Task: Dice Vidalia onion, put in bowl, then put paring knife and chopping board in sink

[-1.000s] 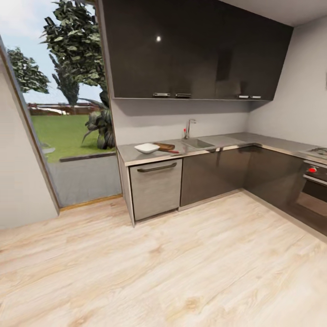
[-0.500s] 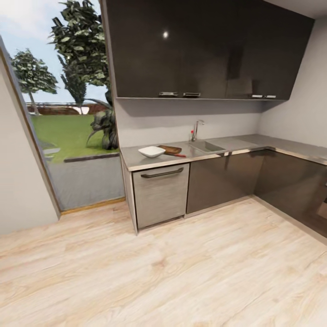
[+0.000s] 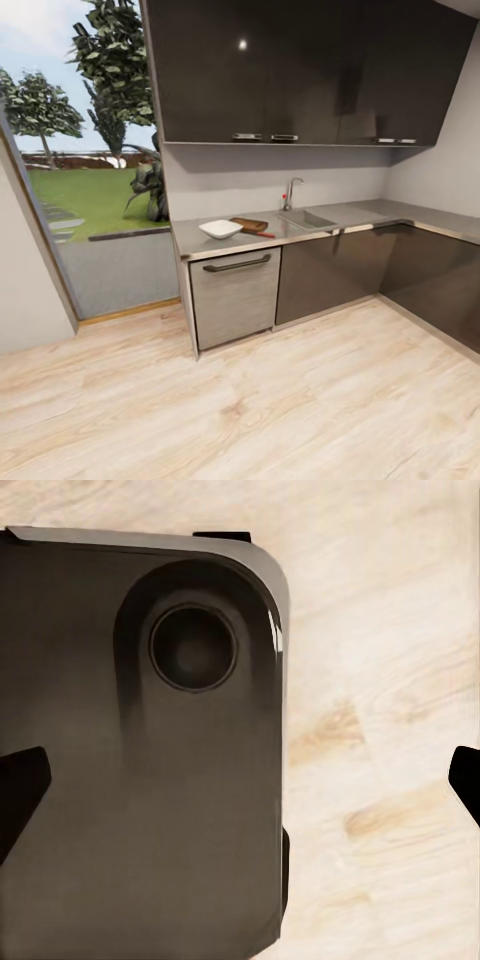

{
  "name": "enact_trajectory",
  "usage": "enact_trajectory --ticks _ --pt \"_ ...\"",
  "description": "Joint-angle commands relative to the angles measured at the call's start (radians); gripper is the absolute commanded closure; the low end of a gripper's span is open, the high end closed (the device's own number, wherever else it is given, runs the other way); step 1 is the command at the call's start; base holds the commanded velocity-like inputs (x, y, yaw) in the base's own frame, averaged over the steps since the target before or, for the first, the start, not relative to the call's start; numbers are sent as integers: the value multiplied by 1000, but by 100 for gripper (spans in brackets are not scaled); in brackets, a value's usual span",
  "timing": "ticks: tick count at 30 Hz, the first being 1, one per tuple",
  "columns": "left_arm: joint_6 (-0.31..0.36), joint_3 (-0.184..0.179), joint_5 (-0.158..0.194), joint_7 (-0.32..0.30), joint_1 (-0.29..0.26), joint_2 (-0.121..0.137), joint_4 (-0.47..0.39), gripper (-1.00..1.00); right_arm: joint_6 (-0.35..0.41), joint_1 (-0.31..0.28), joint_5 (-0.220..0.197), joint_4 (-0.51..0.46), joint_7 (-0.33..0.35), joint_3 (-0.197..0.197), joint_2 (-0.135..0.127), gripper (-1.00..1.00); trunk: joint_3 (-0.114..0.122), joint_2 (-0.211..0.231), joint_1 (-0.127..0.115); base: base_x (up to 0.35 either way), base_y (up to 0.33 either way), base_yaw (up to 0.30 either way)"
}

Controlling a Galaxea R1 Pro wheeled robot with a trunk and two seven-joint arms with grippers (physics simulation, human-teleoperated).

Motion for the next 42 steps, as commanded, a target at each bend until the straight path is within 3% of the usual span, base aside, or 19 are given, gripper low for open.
enact_trajectory --ticks 1,42 --pt "0 0 0 -1 0 0 -1 -100 -3 0 0 0 0 -1 0 -100 -1 0 1 342 -105 0" --pt "-1 0 0 -1 0 0 -1 -100 -3 0 0 0 0 -1 0 -100 -1 0 1 331 -168 30"
